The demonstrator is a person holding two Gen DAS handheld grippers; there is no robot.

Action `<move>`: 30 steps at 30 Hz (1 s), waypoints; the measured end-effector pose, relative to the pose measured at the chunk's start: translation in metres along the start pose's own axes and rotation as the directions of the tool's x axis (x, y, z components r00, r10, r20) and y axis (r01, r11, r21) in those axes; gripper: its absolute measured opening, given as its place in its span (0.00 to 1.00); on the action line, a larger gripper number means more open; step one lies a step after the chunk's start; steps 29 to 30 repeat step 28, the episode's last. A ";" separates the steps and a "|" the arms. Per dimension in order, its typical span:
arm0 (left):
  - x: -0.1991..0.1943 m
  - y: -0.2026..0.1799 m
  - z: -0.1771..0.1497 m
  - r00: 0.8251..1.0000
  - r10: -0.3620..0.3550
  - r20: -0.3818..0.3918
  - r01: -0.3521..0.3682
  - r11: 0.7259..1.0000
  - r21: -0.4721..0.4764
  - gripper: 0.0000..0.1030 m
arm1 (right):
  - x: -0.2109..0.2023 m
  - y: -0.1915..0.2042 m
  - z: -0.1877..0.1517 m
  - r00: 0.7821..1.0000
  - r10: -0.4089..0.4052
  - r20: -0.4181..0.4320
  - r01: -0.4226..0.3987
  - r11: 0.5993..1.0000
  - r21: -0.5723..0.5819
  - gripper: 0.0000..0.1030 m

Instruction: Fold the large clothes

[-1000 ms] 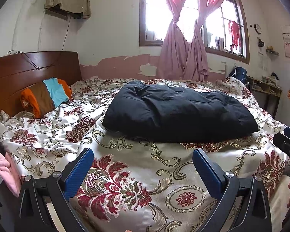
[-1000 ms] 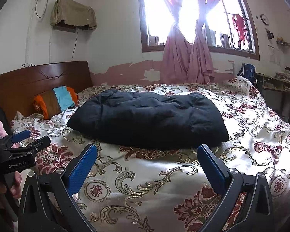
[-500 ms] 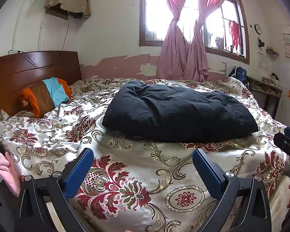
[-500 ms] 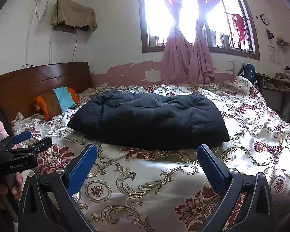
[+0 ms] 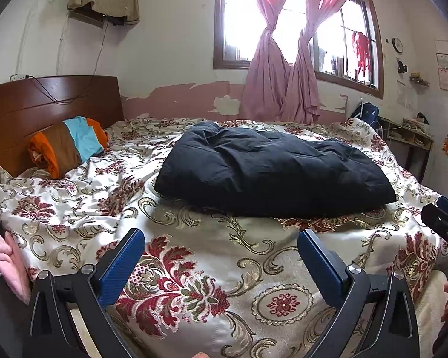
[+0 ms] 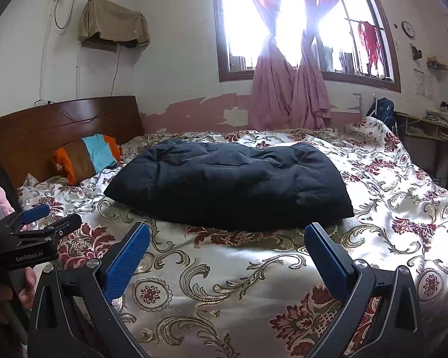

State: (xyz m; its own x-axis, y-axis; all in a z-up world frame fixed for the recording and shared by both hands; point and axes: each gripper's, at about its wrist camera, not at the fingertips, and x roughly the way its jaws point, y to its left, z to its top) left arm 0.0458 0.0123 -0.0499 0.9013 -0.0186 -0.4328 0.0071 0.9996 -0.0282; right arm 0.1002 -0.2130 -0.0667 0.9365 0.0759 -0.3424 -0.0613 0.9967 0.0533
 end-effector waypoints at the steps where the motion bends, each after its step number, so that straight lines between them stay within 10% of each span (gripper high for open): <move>1: 0.000 0.000 0.000 1.000 -0.005 -0.004 0.005 1.000 -0.004 1.00 | 0.000 0.000 0.000 1.000 0.000 0.001 0.000 1.000 0.000 0.98; 30: 0.001 0.003 0.000 1.000 -0.019 -0.012 0.019 0.999 -0.036 1.00 | 0.000 0.002 -0.003 1.000 -0.004 -0.004 0.004 1.000 0.007 0.98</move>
